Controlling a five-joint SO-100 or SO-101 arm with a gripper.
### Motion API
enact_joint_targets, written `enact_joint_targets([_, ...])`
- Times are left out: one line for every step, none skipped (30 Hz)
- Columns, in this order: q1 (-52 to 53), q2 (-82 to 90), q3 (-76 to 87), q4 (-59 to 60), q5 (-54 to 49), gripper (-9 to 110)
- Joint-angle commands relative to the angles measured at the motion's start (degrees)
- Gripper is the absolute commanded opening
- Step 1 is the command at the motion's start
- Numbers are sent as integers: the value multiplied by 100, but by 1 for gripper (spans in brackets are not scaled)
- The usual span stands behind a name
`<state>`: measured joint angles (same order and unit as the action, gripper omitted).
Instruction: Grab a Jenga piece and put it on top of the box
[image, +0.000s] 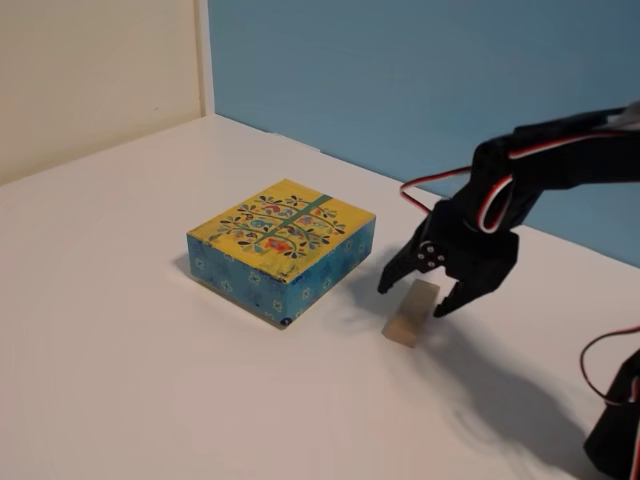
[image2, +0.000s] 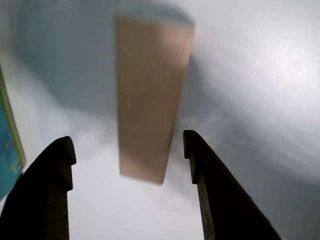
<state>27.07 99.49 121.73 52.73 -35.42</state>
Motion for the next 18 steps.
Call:
enact_joint_targets([26,-44,-97,-132,-53,25])
enact_joint_targets([26,-53,-105,-141,-70,25])
enact_joint_targets([35,-70,-114,-141,-88,25])
enact_joint_targets([44,-79,-114,-141,-114,25])
enact_joint_targets([44,-88,-114,-141,-132,25])
enact_joint_targets([62,-97,-114,-141,-158,25])
enact_joint_targets([70,-105,-114,-141,-193,25])
enact_joint_targets([88,-123,-114,-141,-229,25])
enact_joint_targets([114,-132,-114,-141,-264,25])
enact_joint_targets([141,-149,-114,-141,-299,25])
enact_joint_targets([167,-176,-132,-141,-334,25])
enact_joint_targets([193,-202,-149,-141,-352,25])
enact_joint_targets([211,-229,-167,-141,-369,25])
enact_joint_targets([211,-255,-176,-141,-404,24])
enact_joint_targets([220,-272,-185,-123,-431,23])
enact_joint_targets([220,-290,-185,-114,-439,23])
enact_joint_targets([229,-299,-185,-105,-439,22])
enact_joint_targets([237,-316,-185,-97,-439,22])
